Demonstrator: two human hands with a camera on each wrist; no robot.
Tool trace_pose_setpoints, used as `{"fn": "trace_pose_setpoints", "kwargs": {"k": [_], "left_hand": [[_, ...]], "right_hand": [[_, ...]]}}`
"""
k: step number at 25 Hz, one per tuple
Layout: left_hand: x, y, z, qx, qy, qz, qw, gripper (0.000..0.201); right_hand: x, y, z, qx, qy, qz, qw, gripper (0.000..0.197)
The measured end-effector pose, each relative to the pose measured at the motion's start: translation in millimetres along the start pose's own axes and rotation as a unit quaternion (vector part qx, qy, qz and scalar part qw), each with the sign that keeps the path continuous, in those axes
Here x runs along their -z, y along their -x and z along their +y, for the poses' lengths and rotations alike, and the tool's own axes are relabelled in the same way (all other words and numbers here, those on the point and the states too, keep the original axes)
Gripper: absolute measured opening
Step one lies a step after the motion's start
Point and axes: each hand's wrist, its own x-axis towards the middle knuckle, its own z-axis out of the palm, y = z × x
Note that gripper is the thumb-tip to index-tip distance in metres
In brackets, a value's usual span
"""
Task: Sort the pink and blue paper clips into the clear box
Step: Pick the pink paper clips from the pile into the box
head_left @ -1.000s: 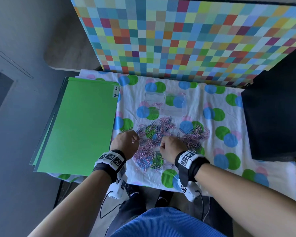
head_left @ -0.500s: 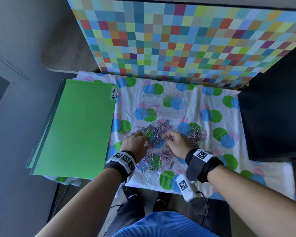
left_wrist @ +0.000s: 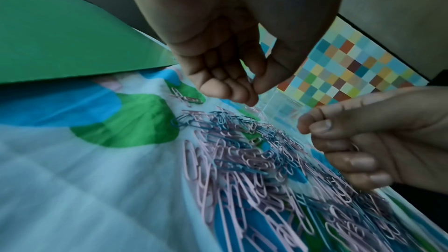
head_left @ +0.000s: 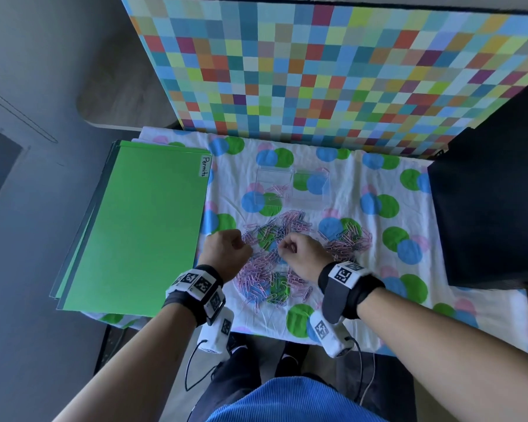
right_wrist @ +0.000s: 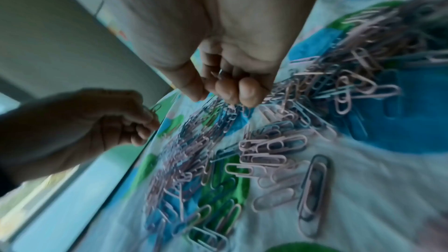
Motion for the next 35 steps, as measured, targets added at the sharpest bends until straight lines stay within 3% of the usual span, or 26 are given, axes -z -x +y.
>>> {"fn": "trace_pose_setpoints", "kwargs": {"k": [3,5,6,8,13,17,19,22,25,30,32,35], "left_hand": [[-1.0,4.0,-6.3,0.019,0.03,-0.024,0.999,0.016],[-2.4,6.9,-8.4,0.023,0.067,-0.066,0.995,0.043],[-3.1,7.4,-8.3,0.023,0.065,-0.084,0.994,0.047],[-5.3,6.4,-9.0,0.028,0.076,-0.1,0.992,0.028],[-13.0,3.6,-8.9,0.09,0.168,-0.113,0.975,0.017],[-17.5,7.6,1.5,0.012,0.007,-0.09,0.996,0.006],[-23.4,11.3,0.5,-0.046,-0.075,-0.123,0.989,0.014],[-29.5,13.8,-0.2,-0.076,-0.099,-0.124,0.984,0.01],[-30.0,12.7,0.5,-0.059,-0.062,-0.103,0.991,0.007],[-18.4,8.5,-3.8,0.046,0.085,-0.048,0.994,0.009],[-14.2,5.1,-10.6,0.078,0.177,-0.06,0.979,0.014],[-9.5,2.1,-16.5,0.09,0.224,-0.087,0.967,0.025]], "right_hand": [[-8.9,-1.6,-11.5,0.055,0.096,-0.027,0.994,0.009],[-14.3,-4.7,-13.5,0.085,0.184,-0.032,0.979,0.015],[-16.5,-5.9,-14.0,0.091,0.215,-0.028,0.972,0.015],[-22.4,-8.0,-13.1,0.093,0.241,-0.016,0.966,0.008],[-23.9,-8.4,-7.8,0.076,0.22,-0.017,0.972,0.009],[-15.4,-7.3,-3.8,0.069,0.135,0.008,0.988,0.005],[-9.3,-9.0,-2.0,0.025,0.075,0.035,0.996,0.009],[-2.3,-9.4,-1.2,-0.029,0.003,0.026,0.999,0.014],[-2.4,-12.5,0.7,-0.054,-0.073,0.004,0.996,0.007],[-3.9,-15.6,-5.5,-0.107,-0.213,-0.037,0.97,0.025],[-4.0,-15.5,-10.6,-0.098,-0.18,-0.049,0.978,0.03],[-4.8,-16.0,-16.1,-0.041,-0.009,-0.041,0.998,0.019]]}}
